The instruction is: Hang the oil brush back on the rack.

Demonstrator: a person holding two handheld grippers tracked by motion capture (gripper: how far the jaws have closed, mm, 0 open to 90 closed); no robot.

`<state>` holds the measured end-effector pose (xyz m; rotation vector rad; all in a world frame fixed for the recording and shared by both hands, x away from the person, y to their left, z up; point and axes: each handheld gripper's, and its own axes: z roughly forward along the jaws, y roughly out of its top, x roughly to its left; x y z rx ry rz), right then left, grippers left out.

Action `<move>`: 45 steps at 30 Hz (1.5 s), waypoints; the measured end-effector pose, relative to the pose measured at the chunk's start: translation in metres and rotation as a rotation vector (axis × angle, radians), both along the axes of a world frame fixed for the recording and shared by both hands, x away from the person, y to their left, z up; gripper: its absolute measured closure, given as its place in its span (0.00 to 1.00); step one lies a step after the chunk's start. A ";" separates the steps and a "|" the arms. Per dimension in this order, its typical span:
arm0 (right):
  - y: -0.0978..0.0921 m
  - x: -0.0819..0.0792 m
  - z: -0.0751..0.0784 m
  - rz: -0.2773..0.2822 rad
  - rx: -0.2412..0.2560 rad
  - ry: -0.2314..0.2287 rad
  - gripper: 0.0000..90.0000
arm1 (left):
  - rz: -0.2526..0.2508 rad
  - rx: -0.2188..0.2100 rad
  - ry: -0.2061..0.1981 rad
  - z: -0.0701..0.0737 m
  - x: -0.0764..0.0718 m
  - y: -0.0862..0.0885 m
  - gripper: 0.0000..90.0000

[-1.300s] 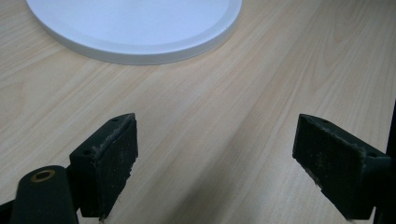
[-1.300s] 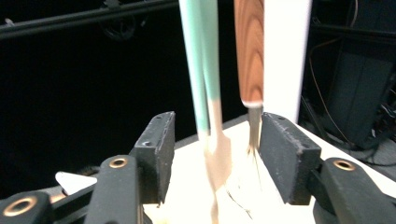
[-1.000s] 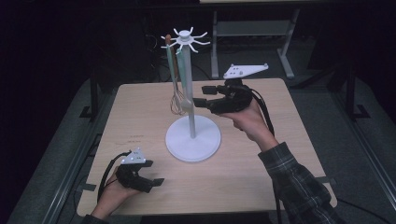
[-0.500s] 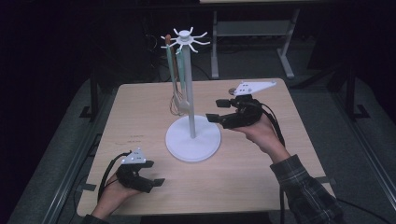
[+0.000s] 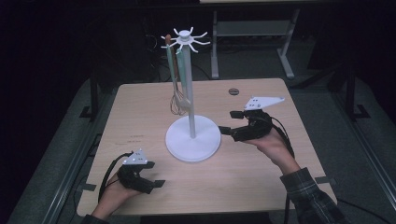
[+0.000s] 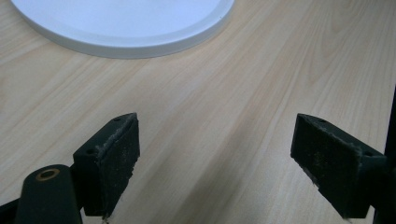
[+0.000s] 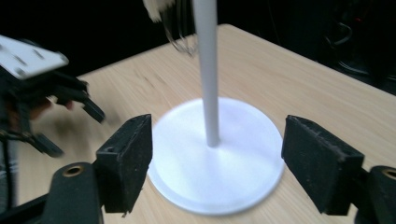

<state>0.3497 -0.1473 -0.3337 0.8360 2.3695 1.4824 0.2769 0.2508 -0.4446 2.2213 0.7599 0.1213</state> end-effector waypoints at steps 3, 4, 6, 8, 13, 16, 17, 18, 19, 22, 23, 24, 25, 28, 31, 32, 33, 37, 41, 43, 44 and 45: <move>-0.006 -0.003 -0.010 -0.021 -0.016 0.004 0.25 | -0.006 0.000 0.011 0.000 0.001 0.000 0.17; -0.007 -0.004 -0.013 -0.032 -0.028 0.007 0.25 | 0.000 -0.003 0.013 0.000 0.001 0.000 0.17; -0.012 -0.006 -0.019 -0.041 -0.037 0.007 0.25 | 0.000 -0.003 0.009 0.000 0.002 0.001 0.16; -0.017 -0.009 -0.025 -0.056 -0.044 0.017 0.24 | 0.005 -0.002 0.017 -0.001 0.002 0.000 0.16; -0.030 -0.014 -0.043 -0.089 -0.070 0.044 0.23 | -0.003 0.005 0.008 -0.001 0.001 0.000 0.16; -0.037 -0.018 -0.052 -0.116 -0.098 0.045 0.23 | -0.005 0.010 0.003 -0.002 0.002 0.000 0.16; -0.040 -0.020 -0.056 -0.125 -0.101 0.049 0.22 | -0.002 0.008 0.007 -0.002 0.001 0.000 0.16; -0.044 -0.021 -0.061 -0.134 -0.104 0.060 0.22 | -0.001 0.007 0.009 -0.002 0.001 0.000 0.16; -0.047 -0.022 -0.064 -0.141 -0.105 0.070 0.22 | 0.000 0.007 0.010 -0.002 0.001 0.000 0.16; -0.056 -0.028 -0.077 -0.163 -0.113 0.099 0.22 | -0.002 0.011 0.007 -0.003 0.001 0.000 0.16; -0.059 -0.029 -0.080 -0.171 -0.116 0.104 0.22 | -0.004 0.013 0.007 -0.003 0.001 0.000 0.16; -0.061 -0.030 -0.083 -0.173 -0.121 0.107 0.22 | -0.006 0.014 0.006 -0.003 0.001 0.000 0.16; -0.063 -0.031 -0.086 -0.180 -0.125 0.120 0.22 | -0.008 0.017 0.005 -0.003 0.002 0.000 0.16; -0.069 -0.035 -0.094 -0.198 -0.137 0.132 0.21 | -0.006 0.013 0.009 -0.003 0.001 0.000 0.16; -0.074 -0.039 -0.099 -0.217 -0.153 0.145 0.21 | -0.003 0.012 0.012 -0.003 0.001 0.001 0.16; -0.076 -0.040 -0.101 -0.226 -0.161 0.143 0.21 | -0.002 0.012 0.013 -0.003 0.001 0.001 0.16; -0.078 -0.041 -0.103 -0.233 -0.160 0.153 0.21 | -0.002 0.013 0.012 -0.003 0.001 0.001 0.16; -0.083 -0.045 -0.108 -0.251 -0.168 0.167 0.20 | 0.007 0.015 0.006 -0.004 0.002 0.002 0.16; -0.089 -0.049 -0.112 -0.268 -0.167 0.167 0.20 | 0.013 0.017 0.002 -0.005 0.002 0.003 0.16; -0.092 -0.051 -0.114 -0.264 -0.174 0.163 0.20 | 0.015 0.016 -0.002 -0.005 0.002 0.004 0.16; -0.093 -0.052 -0.115 -0.267 -0.177 0.168 0.20 | 0.016 0.020 0.000 -0.005 0.003 0.004 0.16; -0.094 -0.053 -0.116 -0.270 -0.182 0.172 0.20 | 0.014 0.025 0.000 -0.005 0.003 0.004 0.16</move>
